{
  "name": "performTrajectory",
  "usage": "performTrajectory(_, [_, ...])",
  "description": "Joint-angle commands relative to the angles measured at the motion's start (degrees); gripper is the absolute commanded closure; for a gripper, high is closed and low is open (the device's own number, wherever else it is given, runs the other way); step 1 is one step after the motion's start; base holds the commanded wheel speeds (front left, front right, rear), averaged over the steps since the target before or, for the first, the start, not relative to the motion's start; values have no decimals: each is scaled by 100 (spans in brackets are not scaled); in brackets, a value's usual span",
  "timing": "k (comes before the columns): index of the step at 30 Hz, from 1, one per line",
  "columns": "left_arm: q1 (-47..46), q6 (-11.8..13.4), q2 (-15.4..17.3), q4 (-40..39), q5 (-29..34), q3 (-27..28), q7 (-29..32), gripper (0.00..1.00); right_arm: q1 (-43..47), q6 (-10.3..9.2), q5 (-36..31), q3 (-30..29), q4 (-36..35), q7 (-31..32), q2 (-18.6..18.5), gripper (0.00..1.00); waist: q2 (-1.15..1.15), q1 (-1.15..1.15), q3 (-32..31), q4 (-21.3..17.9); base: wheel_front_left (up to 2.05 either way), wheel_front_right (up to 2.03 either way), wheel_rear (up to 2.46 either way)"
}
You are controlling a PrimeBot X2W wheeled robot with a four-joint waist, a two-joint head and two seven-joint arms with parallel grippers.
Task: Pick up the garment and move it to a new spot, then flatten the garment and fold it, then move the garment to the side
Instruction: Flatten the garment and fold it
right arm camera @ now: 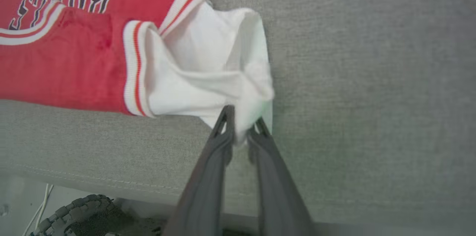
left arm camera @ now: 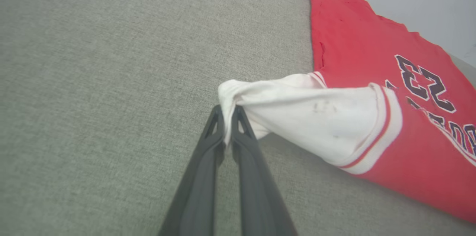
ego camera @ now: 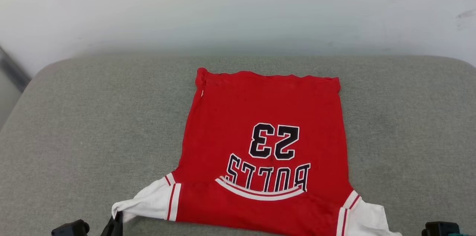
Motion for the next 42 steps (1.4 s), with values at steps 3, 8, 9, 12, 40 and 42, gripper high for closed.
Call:
performTrajectory(3, [73, 122, 108, -304, 81, 25, 3, 100, -5, -9, 34, -184, -293, 73, 91, 0, 0, 2, 47, 14, 0, 0, 0])
performTrajectory(8, [-109, 211, 253, -753, 230, 34, -14, 100, -770, -7, -94, -587, -416, 41, -11, 0, 0, 2, 247, 39, 0, 0, 0])
performTrajectory(9, [-174, 216, 268, -839, 267, 32, -22, 100, -1015, -7, -134, -697, -362, -2, -44, 0, 0, 2, 321, 54, 0, 0, 0])
performTrajectory(12, [-431, 214, 312, -1068, 399, -2, -45, 100, -1874, -7, -286, -1006, -60, -186, -83, 0, 0, 2, 669, 159, 0, 0, 0])
performTrajectory(40, [-2762, -561, -321, -1038, 1062, -601, -311, 100, -6778, -7, -980, -1097, 3403, 3131, -481, 0, 0, 2, 3070, 1354, 0, 0, 0])
performTrajectory(42, [-2769, -596, -347, -956, 1058, -618, -324, 100, -6631, -7, -1051, -1162, 3619, 3364, -436, 28, 0, 2, 3016, 1368, 0, 0, 0])
